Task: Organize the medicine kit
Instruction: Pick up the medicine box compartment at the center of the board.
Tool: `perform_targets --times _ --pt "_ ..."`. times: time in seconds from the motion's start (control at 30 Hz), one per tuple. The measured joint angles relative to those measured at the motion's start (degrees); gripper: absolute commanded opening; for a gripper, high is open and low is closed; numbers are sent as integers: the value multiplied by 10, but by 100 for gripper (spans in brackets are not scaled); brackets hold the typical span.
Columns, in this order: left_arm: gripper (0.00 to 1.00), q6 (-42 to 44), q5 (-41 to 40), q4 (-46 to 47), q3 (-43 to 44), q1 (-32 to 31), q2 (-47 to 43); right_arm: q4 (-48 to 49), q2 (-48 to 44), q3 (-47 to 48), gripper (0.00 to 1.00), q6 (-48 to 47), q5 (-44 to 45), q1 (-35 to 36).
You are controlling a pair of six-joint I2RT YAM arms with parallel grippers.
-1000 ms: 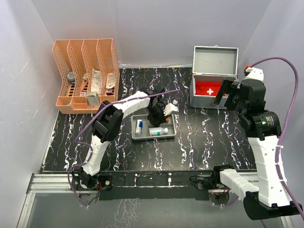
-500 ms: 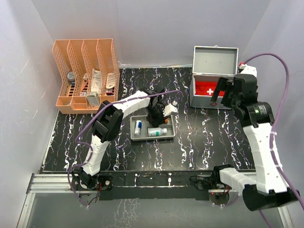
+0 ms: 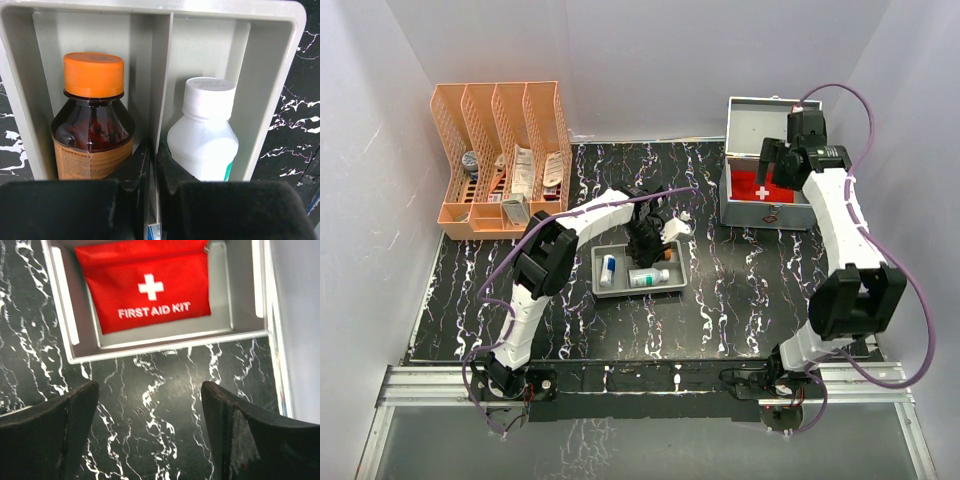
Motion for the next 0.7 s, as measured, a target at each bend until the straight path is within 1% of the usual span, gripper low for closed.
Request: perform_targets --times 0.07,0.17,0.3,0.4,0.53,0.6,0.7 --pt "0 -3 2 5 -5 1 -1 9 29 26 71 -9 -16 -3" --pt "0 -10 5 19 -20 2 -5 24 62 51 70 -18 -34 -2" --pt "0 -18 6 29 -31 2 -14 37 90 56 69 -33 -35 -6" --pt "0 -23 6 35 -38 3 -17 41 106 62 69 -39 -41 -35" --pt "0 -28 6 42 -53 3 -26 49 148 107 69 -41 -48 -74" --pt "0 -30 6 43 -59 4 -30 57 168 124 67 -41 -49 -78" --pt "0 -34 7 47 -64 4 -33 65 184 127 62 -40 -60 -64"
